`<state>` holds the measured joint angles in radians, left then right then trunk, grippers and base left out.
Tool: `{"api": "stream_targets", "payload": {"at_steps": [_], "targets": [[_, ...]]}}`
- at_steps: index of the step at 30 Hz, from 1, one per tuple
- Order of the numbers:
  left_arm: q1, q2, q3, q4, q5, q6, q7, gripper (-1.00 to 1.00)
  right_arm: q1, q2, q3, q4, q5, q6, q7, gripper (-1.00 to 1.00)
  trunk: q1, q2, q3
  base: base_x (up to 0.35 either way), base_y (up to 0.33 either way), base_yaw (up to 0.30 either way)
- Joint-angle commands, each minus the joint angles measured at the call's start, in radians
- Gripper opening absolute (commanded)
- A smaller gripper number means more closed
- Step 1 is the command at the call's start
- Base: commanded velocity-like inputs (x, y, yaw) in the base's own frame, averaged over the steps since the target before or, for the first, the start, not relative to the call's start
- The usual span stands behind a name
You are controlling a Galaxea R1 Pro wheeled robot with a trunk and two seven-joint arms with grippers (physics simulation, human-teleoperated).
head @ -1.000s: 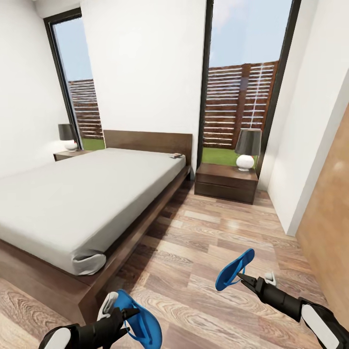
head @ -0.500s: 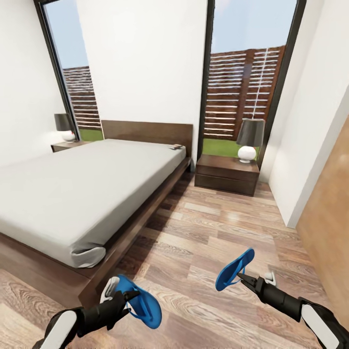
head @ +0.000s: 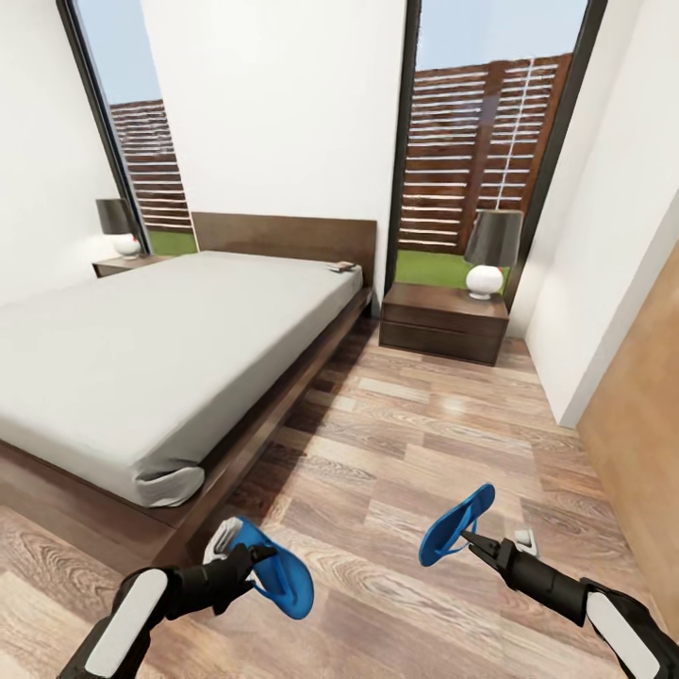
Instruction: In the bedroom, move the book from the bed onto either nightstand, and place the two sandals side by side next to the bed.
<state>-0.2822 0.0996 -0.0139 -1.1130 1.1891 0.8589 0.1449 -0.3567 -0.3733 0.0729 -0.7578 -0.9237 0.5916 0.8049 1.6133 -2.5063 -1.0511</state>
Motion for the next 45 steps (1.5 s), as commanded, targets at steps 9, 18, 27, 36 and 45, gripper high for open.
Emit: {"api": "stream_targets", "payload": {"at_steps": [9, 18, 27, 36, 45], "targets": [[-0.084, -0.028, -0.002, 0.108, 0.010, -0.023, 0.043, -1.00, -0.001, -0.002, 0.005, -0.037, -0.012, 0.006, 0.075, -1.00, 0.004, -0.003, -0.036, 0.000, 0.000, 0.000], [-0.130, -0.045, -0.003, 0.179, 0.008, -0.053, 0.046, -1.00, 0.002, -0.001, 0.005, -0.041, -0.013, 0.010, 0.264, -1.00, 0.008, -0.005, -0.071, 0.000, 0.000, 0.000], [-0.171, -0.046, -0.003, 0.222, 0.007, -0.061, 0.105, -1.00, 0.004, 0.000, 0.005, -0.041, -0.014, 0.010, 0.329, -1.00, 0.012, -0.007, -0.105, 0.000, 0.000, 0.000], [-0.209, -0.048, -0.003, 0.243, 0.007, -0.063, 0.140, -1.00, 0.004, 0.001, 0.005, -0.041, -0.012, 0.010, 0.330, -1.00, 0.016, -0.009, -0.140, 0.000, 0.000, 0.000], [-0.259, -0.048, -0.003, 0.296, 0.008, -0.087, 0.143, -1.00, 0.004, 0.000, 0.005, -0.043, -0.013, 0.010, 0.337, -1.00, 0.020, -0.011, -0.175, 0.000, 0.000, 0.000]]}}
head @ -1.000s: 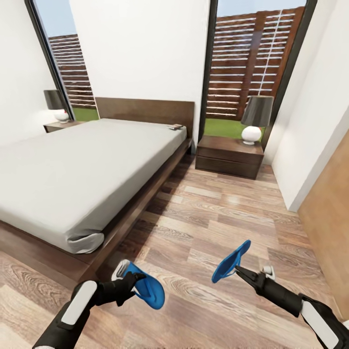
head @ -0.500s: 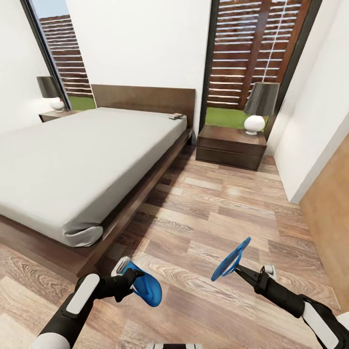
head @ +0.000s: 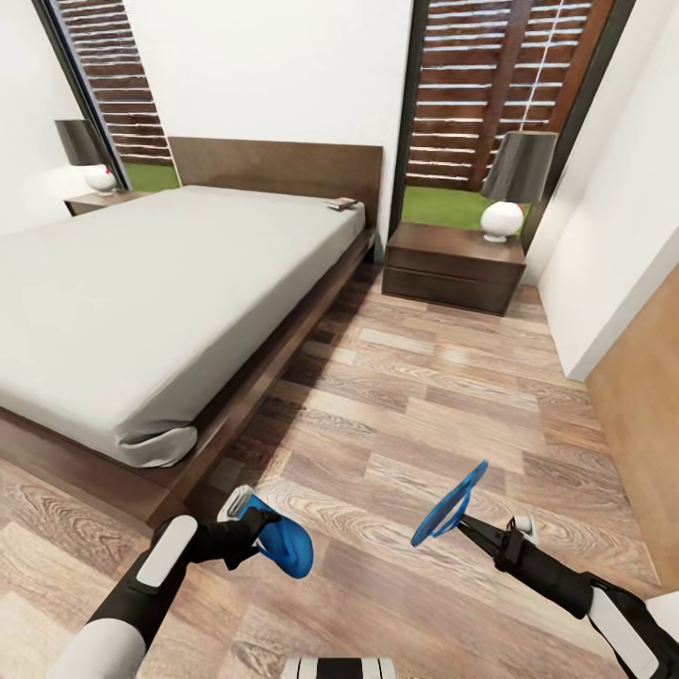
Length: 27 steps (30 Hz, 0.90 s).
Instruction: In the bedroom, move the book from the bed onto either nightstand, and place the two sandals side by side next to the bed.
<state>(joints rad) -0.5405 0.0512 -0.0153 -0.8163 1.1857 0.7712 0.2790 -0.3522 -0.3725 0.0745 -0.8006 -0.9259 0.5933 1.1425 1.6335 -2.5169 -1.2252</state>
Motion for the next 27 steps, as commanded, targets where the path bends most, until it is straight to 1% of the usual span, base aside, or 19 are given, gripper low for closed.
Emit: {"api": "stream_targets", "payload": {"at_steps": [1, 5, 14, 17, 22, 27], "targets": [[-0.009, 0.001, -0.002, 0.008, 0.011, 0.000, 0.009, -1.00, -0.001, -0.001, 0.004, 0.000, -0.010, 0.007, 0.008, -1.00, 0.000, -0.001, -0.005, 0.000, 0.000, 0.000], [-0.026, 0.002, -0.002, 0.025, 0.011, -0.001, 0.009, -1.00, 0.000, -0.002, 0.004, -0.014, -0.010, 0.007, 0.046, -1.00, 0.002, -0.002, -0.020, 0.000, 0.000, 0.000], [-0.032, 0.001, -0.002, 0.031, 0.011, -0.002, 0.010, -1.00, 0.007, -0.002, 0.004, -0.025, -0.010, 0.006, 0.064, -1.00, 0.006, -0.004, -0.055, 0.000, 0.000, 0.000], [-0.033, 0.000, -0.002, 0.031, 0.011, -0.004, 0.011, -1.00, 0.007, -0.002, 0.004, -0.025, -0.010, 0.006, 0.065, -1.00, 0.006, -0.004, -0.055, 0.000, 0.000, 0.000], [-0.035, 0.000, -0.002, 0.031, 0.013, -0.028, 0.011, -1.00, 0.007, -0.003, 0.004, -0.026, -0.010, 0.006, 0.067, -1.00, 0.006, -0.004, -0.055, 0.000, 0.000, 0.000], [-0.036, 0.003, -0.002, 0.032, 0.011, -0.035, 0.011, -1.00, 0.007, -0.002, 0.004, -0.026, -0.010, 0.006, 0.068, -1.00, 0.006, -0.004, -0.055, 0.000, 0.000, 0.000]]}}
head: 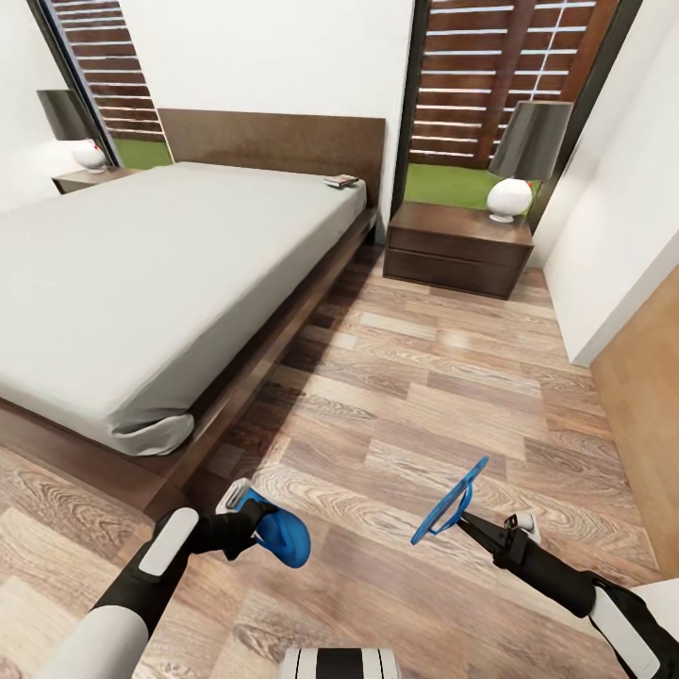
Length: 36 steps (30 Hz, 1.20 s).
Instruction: In the bedroom, move the book from the bed onto either nightstand, and place the two sandals side by side next to the bed.
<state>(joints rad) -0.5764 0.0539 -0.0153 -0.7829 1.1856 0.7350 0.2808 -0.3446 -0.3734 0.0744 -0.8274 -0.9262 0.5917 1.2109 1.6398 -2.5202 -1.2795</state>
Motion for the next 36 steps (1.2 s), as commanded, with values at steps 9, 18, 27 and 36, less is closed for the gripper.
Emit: {"api": "stream_targets", "payload": {"at_steps": [9, 18, 27, 36], "targets": [[-0.002, 0.003, -0.002, 0.004, 0.010, -0.002, 0.017, -1.00, 0.018, -0.001, 0.004, -0.044, -0.006, 0.005, 0.059, -1.00, 0.000, 0.000, -0.001, 0.000, 0.000, 0.000], [-0.016, 0.001, -0.002, 0.009, 0.011, -0.002, 0.092, -1.00, 0.084, -0.004, 0.003, -0.176, -0.003, -0.066, 0.131, -1.00, 0.000, 0.000, -0.001, 0.000, 0.000, 0.000], [-0.037, -0.003, -0.002, 0.030, 0.013, -0.029, 0.098, -1.00, 0.208, -0.011, -0.006, -0.431, -0.011, -0.012, 0.131, -1.00, 0.000, 0.000, -0.001, 0.000, 0.000, 0.000], [-0.070, -0.010, -0.002, 0.068, 0.012, -0.052, 0.098, -1.00, 0.248, -0.013, -0.059, -0.486, -0.034, 0.023, 0.131, -1.00, 0.000, 0.000, -0.001, 0.000, 0.000, 0.000]]}}
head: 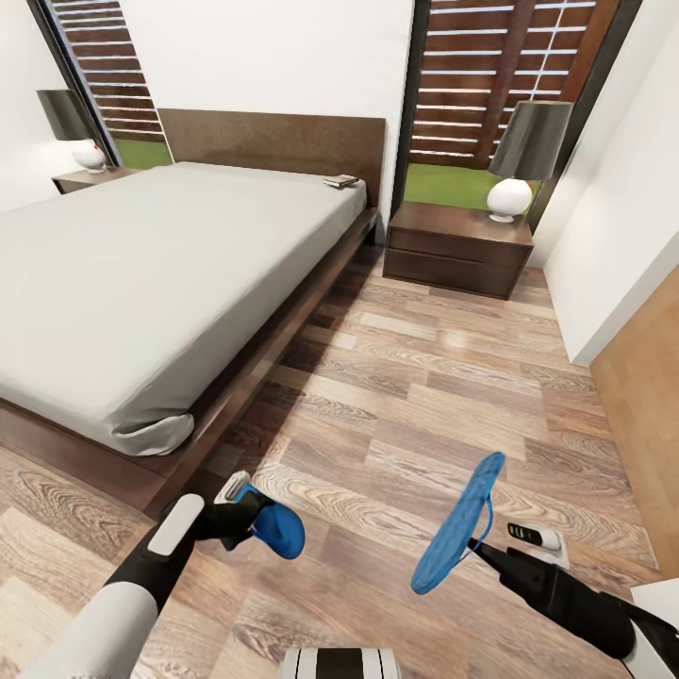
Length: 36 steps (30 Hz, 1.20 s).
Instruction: In the bedroom, move the book from the bed onto either nightstand, and place the two sandals side by side next to the bed.
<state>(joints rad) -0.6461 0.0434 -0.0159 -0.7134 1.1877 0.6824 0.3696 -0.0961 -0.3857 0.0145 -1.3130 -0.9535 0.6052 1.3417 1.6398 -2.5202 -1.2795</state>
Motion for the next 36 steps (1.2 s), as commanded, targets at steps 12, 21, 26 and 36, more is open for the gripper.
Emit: {"api": "stream_targets", "payload": {"at_steps": [12, 21, 26, 36], "targets": [[-0.041, -0.002, -0.002, 0.037, 0.010, -0.012, 0.015, -1.00, 0.007, -0.001, -0.005, -0.006, -0.008, 0.014, 0.000, -1.00, 0.000, 0.000, -0.001, 0.000, 0.000, 0.000], [-0.105, -0.021, -0.004, 0.126, 0.010, -0.042, 0.018, -1.00, 0.007, -0.001, -0.005, -0.006, -0.008, 0.015, 0.000, -1.00, 0.000, 0.000, -0.001, 0.000, 0.000, 0.000], [-0.131, -0.027, -0.004, 0.145, 0.010, -0.050, 0.019, -1.00, 0.007, -0.001, -0.006, -0.006, -0.008, 0.021, 0.000, -1.00, 0.000, 0.000, -0.001, 0.000, 0.000, 0.000], [-0.156, -0.027, -0.006, 0.172, 0.010, -0.053, 0.019, -1.00, 0.007, -0.004, -0.027, -0.003, -0.008, 0.037, 0.000, -1.00, 0.000, 0.000, -0.001, 0.000, 0.000, 0.000]]}}
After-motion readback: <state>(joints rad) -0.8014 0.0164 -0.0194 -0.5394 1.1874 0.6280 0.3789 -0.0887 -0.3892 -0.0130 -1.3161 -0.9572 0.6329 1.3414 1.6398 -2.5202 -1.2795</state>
